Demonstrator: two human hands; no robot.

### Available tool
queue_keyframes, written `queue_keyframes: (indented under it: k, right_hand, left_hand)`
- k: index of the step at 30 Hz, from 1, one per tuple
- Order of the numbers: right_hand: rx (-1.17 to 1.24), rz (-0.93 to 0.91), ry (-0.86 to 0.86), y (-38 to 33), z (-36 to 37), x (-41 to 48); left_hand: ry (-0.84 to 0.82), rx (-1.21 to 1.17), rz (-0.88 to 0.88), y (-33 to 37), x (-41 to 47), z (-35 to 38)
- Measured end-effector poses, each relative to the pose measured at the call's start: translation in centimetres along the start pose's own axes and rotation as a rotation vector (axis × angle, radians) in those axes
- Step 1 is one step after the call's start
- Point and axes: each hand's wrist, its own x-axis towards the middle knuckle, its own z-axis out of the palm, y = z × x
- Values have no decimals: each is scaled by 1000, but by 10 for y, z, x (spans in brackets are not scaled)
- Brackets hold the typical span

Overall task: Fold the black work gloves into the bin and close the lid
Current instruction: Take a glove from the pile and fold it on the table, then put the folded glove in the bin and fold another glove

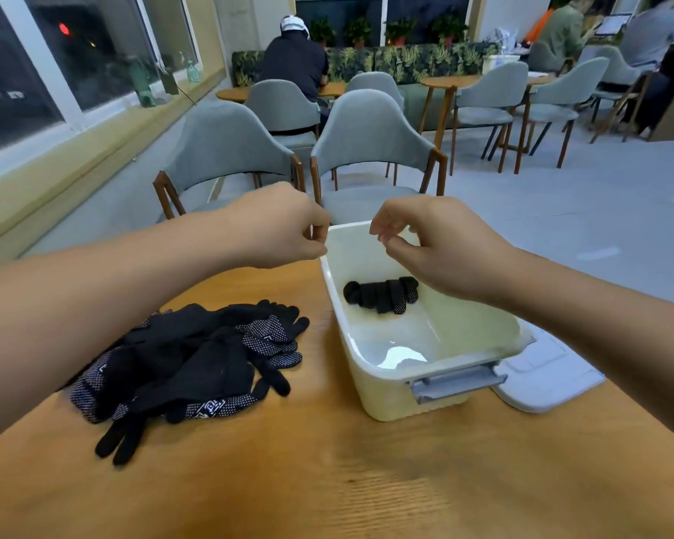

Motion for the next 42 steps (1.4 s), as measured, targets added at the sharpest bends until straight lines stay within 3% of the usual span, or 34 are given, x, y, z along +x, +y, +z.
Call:
queue_keyframes:
  k: [11, 15, 20, 25, 35, 42]
  right_hand:
    - [-61, -91, -5, -75, 33, -37]
    - [-97, -147, 32, -94, 52, -55]
    - [-350, -298, 179, -109, 87, -77]
    - [-276, -384, 197, -119, 134, -103]
    - [3, -103, 18, -96, 202, -129]
    - [128, -27, 31, -92, 209, -127]
  left_hand:
    - [-30, -141, -225, -43, -96, 52]
    - [-33, -136, -195, -41, -111, 79]
    - [52, -202, -221, -36, -115, 113]
    - [106, -261, -250, -39, -106, 122]
    - [19, -231, -263, -41, -85, 123]
    - [-87, -206, -238, -44, -81, 130]
